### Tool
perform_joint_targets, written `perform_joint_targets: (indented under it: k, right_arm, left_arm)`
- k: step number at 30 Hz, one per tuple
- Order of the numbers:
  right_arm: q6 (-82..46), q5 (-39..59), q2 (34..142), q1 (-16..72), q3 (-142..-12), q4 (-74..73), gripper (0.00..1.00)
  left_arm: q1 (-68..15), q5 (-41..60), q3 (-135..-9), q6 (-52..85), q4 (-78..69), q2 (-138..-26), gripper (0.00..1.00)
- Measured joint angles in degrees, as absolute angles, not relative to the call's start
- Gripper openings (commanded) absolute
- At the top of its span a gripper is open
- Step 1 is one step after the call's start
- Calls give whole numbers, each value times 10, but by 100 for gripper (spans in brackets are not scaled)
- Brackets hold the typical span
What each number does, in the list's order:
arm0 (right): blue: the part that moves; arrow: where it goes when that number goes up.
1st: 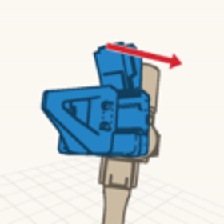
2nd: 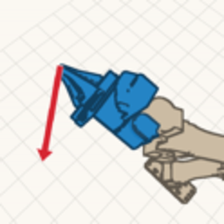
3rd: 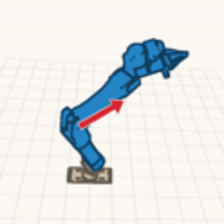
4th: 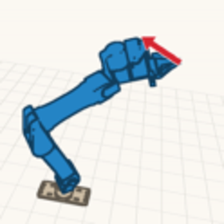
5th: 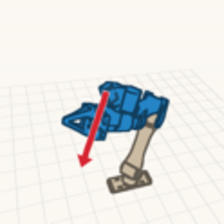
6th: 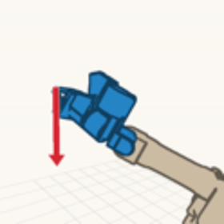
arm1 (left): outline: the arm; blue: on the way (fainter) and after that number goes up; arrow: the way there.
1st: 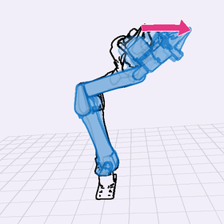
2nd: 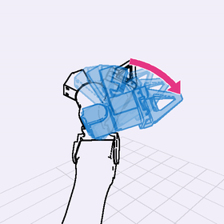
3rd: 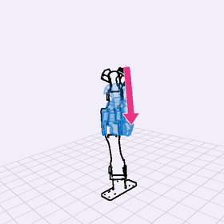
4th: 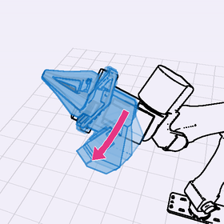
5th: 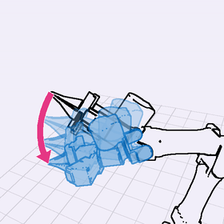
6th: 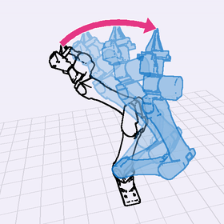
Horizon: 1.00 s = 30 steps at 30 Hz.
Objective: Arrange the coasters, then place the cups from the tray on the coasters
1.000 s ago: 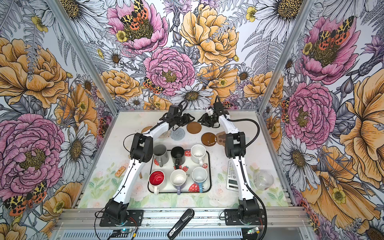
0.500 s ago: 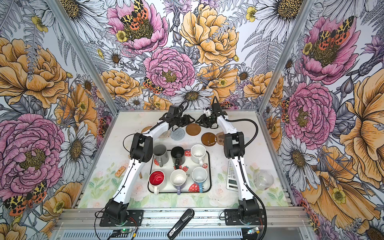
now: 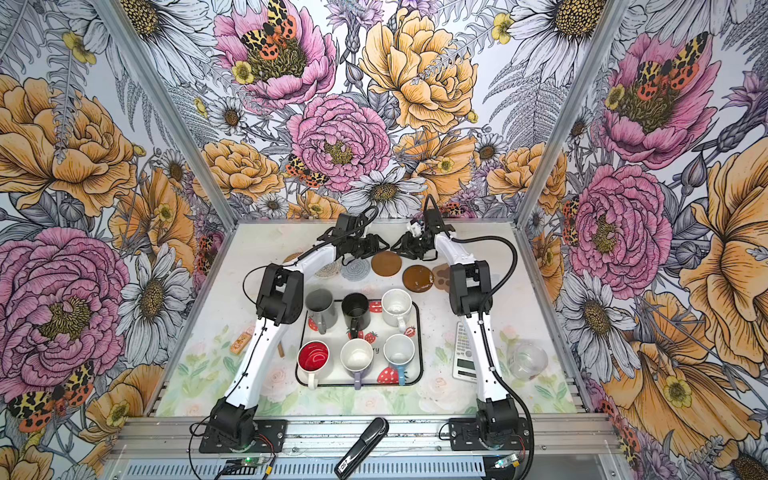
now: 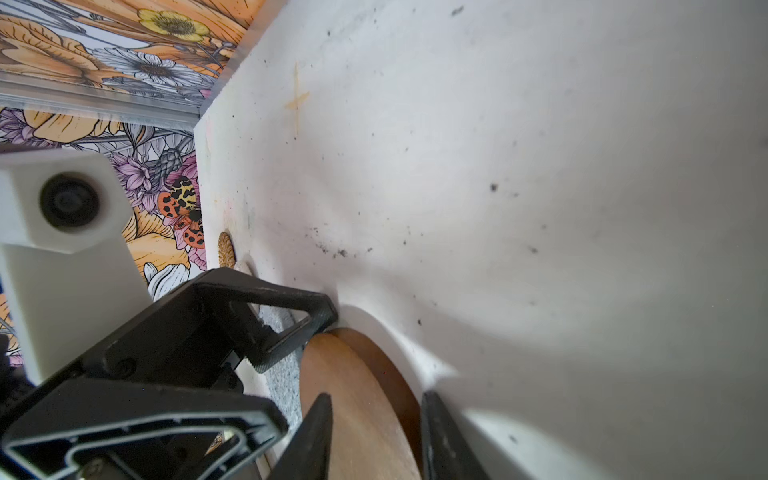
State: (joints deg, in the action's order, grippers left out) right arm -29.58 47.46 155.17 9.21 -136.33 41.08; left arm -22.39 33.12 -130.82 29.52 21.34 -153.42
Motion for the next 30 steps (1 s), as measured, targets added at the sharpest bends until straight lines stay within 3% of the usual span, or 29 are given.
perform_joint_targets:
  k: [30]
  right_arm:
    - [-276, 457, 1509, 98, -1302, 420, 40]
  left_arm:
    - [-231, 337, -1294, 283, 234, -1518, 62]
